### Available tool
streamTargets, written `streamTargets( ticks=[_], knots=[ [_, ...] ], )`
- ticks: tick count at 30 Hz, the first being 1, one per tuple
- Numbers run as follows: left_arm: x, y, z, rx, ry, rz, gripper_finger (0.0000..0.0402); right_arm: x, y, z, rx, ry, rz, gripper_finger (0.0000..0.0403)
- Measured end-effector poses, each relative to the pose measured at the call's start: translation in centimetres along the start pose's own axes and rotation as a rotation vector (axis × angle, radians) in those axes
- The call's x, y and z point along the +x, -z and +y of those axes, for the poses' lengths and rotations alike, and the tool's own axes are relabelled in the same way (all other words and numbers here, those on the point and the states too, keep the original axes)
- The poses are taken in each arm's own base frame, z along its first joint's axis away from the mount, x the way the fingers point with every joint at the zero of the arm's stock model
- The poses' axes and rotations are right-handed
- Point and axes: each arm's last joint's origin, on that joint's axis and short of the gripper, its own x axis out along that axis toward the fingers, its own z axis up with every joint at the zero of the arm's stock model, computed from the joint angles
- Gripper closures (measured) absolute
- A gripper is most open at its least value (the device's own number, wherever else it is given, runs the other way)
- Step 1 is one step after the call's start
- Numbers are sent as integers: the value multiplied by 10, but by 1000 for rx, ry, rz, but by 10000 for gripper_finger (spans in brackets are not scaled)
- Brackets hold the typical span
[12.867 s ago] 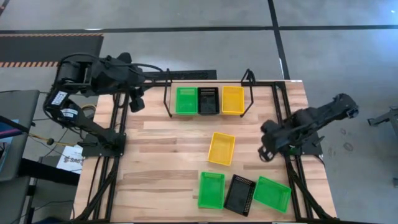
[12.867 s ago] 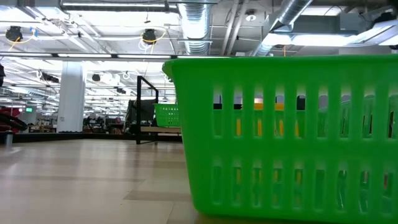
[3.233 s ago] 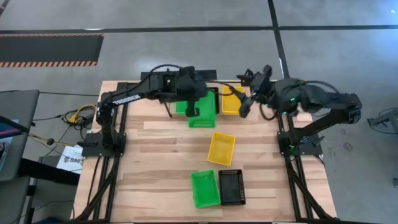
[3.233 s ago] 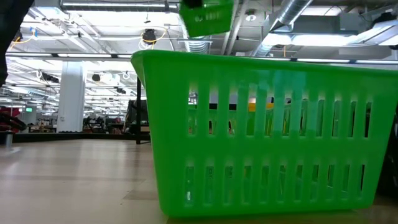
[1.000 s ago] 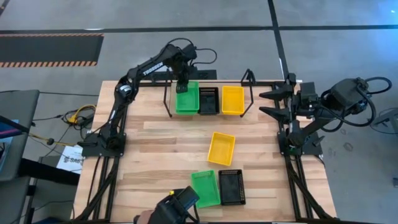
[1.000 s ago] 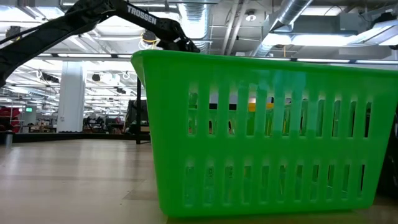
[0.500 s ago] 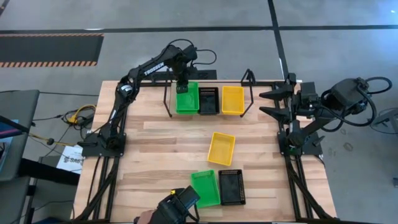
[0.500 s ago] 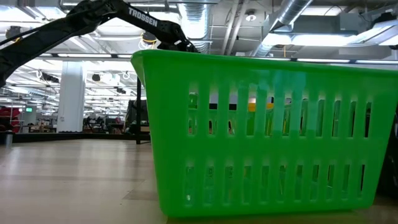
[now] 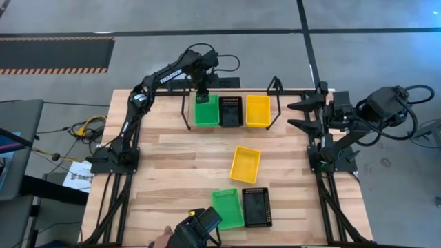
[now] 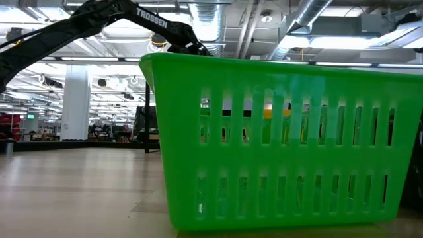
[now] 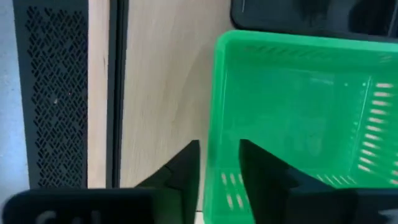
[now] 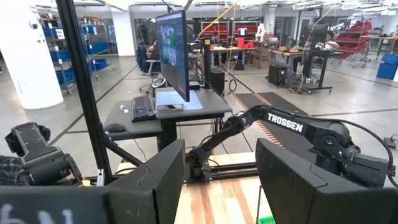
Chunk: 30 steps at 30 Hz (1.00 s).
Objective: Stack baskets on shelf by color
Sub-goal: Stack the right green bin on top of the green bin, then stack the yellow bin on top of the yellow bin
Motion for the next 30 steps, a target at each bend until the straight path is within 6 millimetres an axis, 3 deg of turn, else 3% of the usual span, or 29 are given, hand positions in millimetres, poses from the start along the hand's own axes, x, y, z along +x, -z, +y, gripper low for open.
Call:
streamTargets(
  ticks=[7, 11, 14, 19, 24, 30],
  knots=[
    [-6, -2, -2, -101, 7, -22, 254, 0, 0, 0, -2, -1, 2, 187],
    [-31, -4, -9, -166, 104, -89, 251, 0, 3, 0, -29, 0, 31, 187],
    [-58, 1, -25, -180, 166, -161, 251, 0, 8, -2, -59, 11, 71, 187],
    [-113, 8, -71, -152, 177, -259, 260, 7, 19, -8, -81, 75, 168, 187],
    [-160, 10, -137, -53, 172, -377, 270, 17, 36, -15, -54, 168, 305, 187],
    [-181, 8, -213, 58, 107, -434, 272, 37, 48, -17, -80, 240, 394, 187]
  ],
)
